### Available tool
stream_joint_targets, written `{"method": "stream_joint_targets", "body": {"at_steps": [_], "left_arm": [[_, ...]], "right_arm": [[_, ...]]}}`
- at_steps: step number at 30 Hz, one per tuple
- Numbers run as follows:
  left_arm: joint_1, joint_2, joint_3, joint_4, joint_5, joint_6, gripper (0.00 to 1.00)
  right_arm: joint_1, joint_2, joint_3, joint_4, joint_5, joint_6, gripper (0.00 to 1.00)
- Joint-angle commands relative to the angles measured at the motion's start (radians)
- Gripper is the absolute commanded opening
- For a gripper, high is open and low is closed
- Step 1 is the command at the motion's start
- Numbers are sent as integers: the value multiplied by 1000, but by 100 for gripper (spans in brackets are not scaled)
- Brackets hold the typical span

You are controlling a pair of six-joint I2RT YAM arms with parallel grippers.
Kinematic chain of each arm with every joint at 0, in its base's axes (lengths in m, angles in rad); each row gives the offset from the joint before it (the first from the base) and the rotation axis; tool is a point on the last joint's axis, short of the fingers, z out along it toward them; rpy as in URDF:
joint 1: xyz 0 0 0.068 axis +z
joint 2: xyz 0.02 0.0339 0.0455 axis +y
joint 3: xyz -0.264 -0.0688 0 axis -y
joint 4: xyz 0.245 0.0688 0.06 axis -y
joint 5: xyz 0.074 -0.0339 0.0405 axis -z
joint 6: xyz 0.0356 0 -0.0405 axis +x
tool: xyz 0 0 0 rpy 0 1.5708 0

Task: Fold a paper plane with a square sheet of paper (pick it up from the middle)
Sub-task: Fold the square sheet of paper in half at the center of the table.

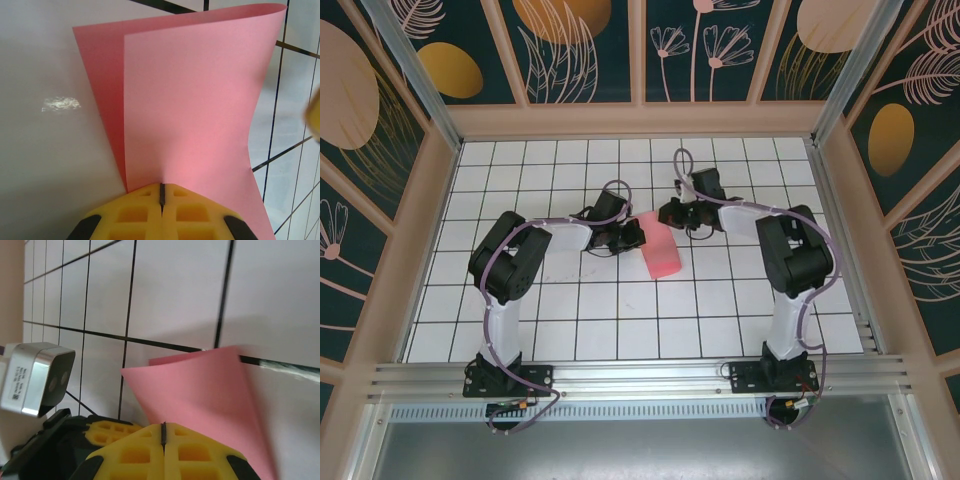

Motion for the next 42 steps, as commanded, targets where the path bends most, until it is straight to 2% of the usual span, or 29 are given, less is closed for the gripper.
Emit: {"method": "stream_joint_targets", "body": {"at_steps": [1, 9, 18, 23, 30, 36, 42], "left_arm": [[13, 97, -62, -185, -176, 16, 0], [12, 93, -66, -194, -178, 20, 0], [12, 93, -73, -202, -193, 22, 0], [13, 93, -67, -202, -190, 22, 0], [13, 92, -59, -199, -187, 20, 0], [12, 95, -56, -201, -189, 20, 0], [13, 97, -57, -201, -189, 23, 0]], "right_arm": [[10, 72, 60, -48, -8, -27, 0], [-27, 145, 92, -55, 108, -2, 0], [-73, 130, 67, 33, 189, 36, 0], [-71, 86, 87, 79, 135, 23, 0], [-37, -47, -57, 169, 47, 45, 0], [2, 33, -33, 115, -5, 37, 0], [4, 126, 80, 45, 35, 31, 0]]}}
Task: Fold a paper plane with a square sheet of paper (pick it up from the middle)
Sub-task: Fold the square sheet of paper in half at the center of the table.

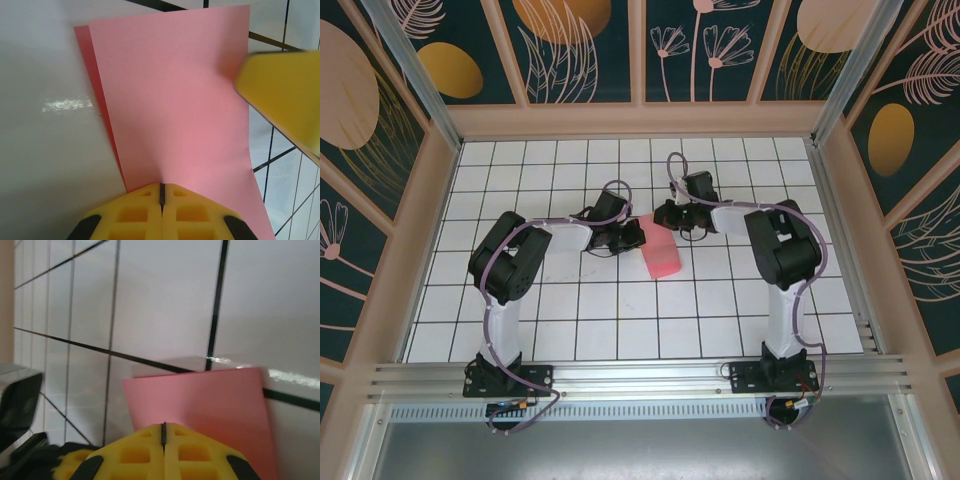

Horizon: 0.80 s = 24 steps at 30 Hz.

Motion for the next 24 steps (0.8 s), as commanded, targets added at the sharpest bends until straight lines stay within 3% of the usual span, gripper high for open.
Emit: {"method": "stream_joint_targets", "body": {"at_steps": [1, 14, 24], "left_arm": [[14, 98, -57, -202, -181, 25, 0], [15, 95, -71, -192, -180, 28, 0], [14, 95, -71, -184, -180, 29, 0]], "right_arm": [[-7, 47, 72, -50, 32, -3, 0], [-69, 115, 136, -119, 203, 79, 0], [-62, -141, -18, -103, 96, 62, 0]]}}
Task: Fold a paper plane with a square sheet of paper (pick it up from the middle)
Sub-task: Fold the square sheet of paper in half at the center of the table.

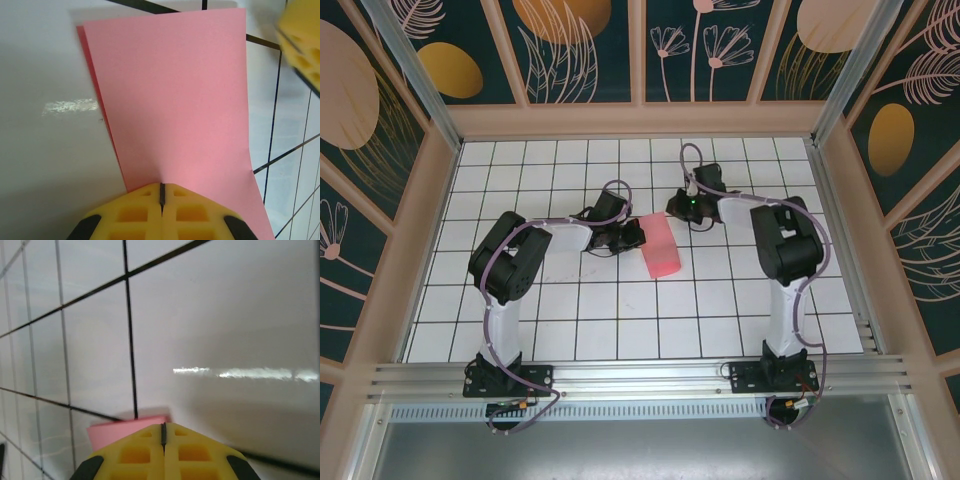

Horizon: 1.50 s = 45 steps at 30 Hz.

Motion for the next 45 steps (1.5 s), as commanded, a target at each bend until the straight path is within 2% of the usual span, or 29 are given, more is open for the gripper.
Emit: {"method": "stream_joint_targets", "body": {"at_steps": [1, 8, 17, 29, 39, 43, 45], "left_arm": [[14, 97, -67, -194, -175, 30, 0], [14, 98, -66, -193, -177, 31, 0], [14, 95, -62, -198, -188, 28, 0], [14, 97, -61, -204, -194, 29, 0], [14, 108, -61, -203, -200, 33, 0], [14, 105, -58, -203, -197, 37, 0], [14, 102, -58, -204, -196, 38, 0]], "right_arm": [[15, -117, -80, -9, -66, 0, 0], [98, -199, -225, -83, -148, -54, 0], [128, -191, -266, -189, -122, -124, 0], [96, -229, -336, -223, -93, -162, 0], [14, -329, -525, -187, -123, -160, 0], [-9, -405, -510, -182, -123, -141, 0], [-7, -449, -482, -149, -164, -114, 0]]}}
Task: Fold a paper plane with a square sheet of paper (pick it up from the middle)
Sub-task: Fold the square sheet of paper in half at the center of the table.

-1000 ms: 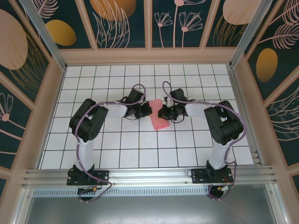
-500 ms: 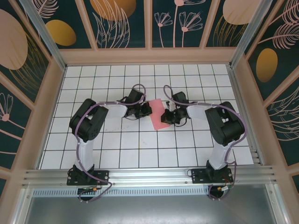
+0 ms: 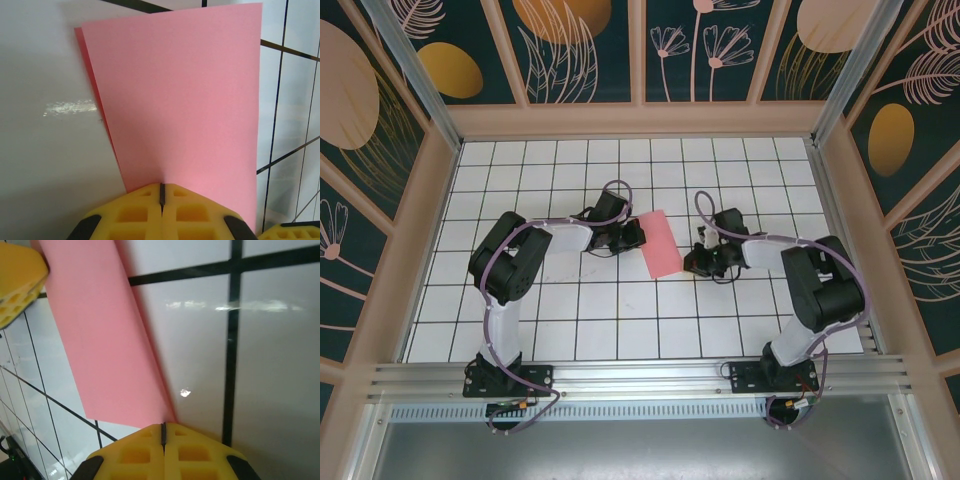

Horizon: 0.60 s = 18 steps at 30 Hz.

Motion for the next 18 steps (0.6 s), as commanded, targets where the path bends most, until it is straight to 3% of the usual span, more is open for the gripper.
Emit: {"method": "stream_joint_targets", "body": {"at_steps": [1, 4, 13, 18], "left_arm": [[18, 99, -58, -203, -182, 34, 0], [18, 95, -58, -202, -181, 36, 0], [19, 90, -61, -204, -178, 35, 0], [18, 87, -64, -205, -183, 34, 0]], "right_arm": [[-1, -75, 31, 14, -31, 33, 0], [24, -64, 74, 56, -61, 57, 0], [87, 159, 239, 71, -31, 57, 0], [73, 223, 234, 46, 14, 35, 0]]}}
